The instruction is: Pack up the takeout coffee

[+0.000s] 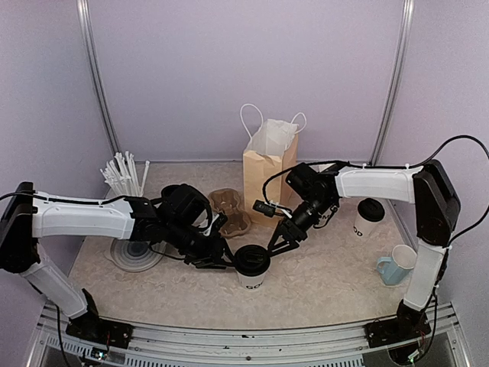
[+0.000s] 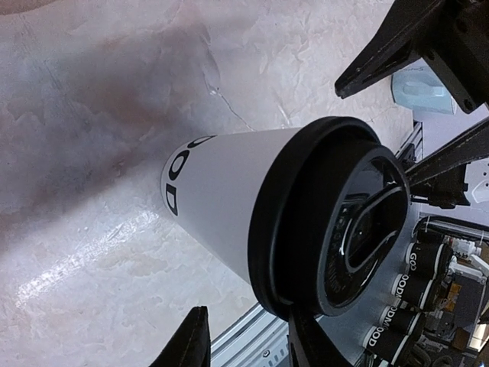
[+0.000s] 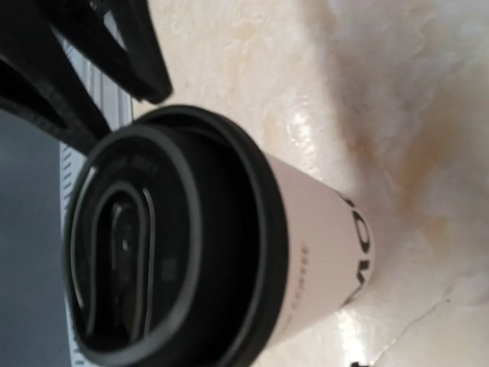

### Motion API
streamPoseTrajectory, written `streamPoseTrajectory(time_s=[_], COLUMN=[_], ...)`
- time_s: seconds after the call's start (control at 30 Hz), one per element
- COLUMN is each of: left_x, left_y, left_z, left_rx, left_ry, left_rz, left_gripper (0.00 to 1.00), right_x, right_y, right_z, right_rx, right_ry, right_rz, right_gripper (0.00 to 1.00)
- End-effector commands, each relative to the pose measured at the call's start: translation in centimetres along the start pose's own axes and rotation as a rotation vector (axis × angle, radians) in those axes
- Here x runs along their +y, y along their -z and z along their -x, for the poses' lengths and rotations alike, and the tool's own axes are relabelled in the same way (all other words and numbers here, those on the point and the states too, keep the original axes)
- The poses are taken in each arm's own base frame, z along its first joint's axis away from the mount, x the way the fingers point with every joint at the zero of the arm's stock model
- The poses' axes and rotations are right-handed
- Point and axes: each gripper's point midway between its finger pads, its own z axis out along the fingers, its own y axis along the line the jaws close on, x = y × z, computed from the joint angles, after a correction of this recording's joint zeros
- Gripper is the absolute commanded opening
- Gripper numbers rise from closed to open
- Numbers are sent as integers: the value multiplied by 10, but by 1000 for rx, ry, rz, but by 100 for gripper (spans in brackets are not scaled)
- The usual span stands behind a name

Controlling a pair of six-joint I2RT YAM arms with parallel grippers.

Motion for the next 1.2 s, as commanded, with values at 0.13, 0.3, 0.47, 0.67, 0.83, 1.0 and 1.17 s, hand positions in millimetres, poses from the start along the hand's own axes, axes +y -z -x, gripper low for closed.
streamPoseTrajectory(time_s=[0.13, 0.3, 0.47, 0.67, 0.83, 1.0, 1.17], left_x=[-2, 10, 40, 86, 66, 24, -7], left_y=[-13, -19, -26, -30, -20, -4, 8], left_z=[1, -2, -9, -26, 3, 41, 64], left_rx=[22, 46, 75, 161, 77, -37, -121], left_ry=[-15, -21, -15, -18, -78, -158, -199], left_rz=[-5, 48, 176, 382, 389, 323, 255], left_gripper=[35, 35, 31, 30, 31, 36, 38], right_x=[-10, -20, -40, -39, 5, 36, 57], right_y=[-15, -24, -35, -44, -34, -24, -28], right_z=[-5, -13, -30, -51, -36, -32, -33], right_rx=[37, 61, 119, 172, 96, 61, 76], right_ry=[-40, -79, -127, -133, -52, 35, 80], right_rz=[-5, -16, -76, -76, 94, 143, 186], right_gripper=[53, 51, 49, 48, 50, 58, 62])
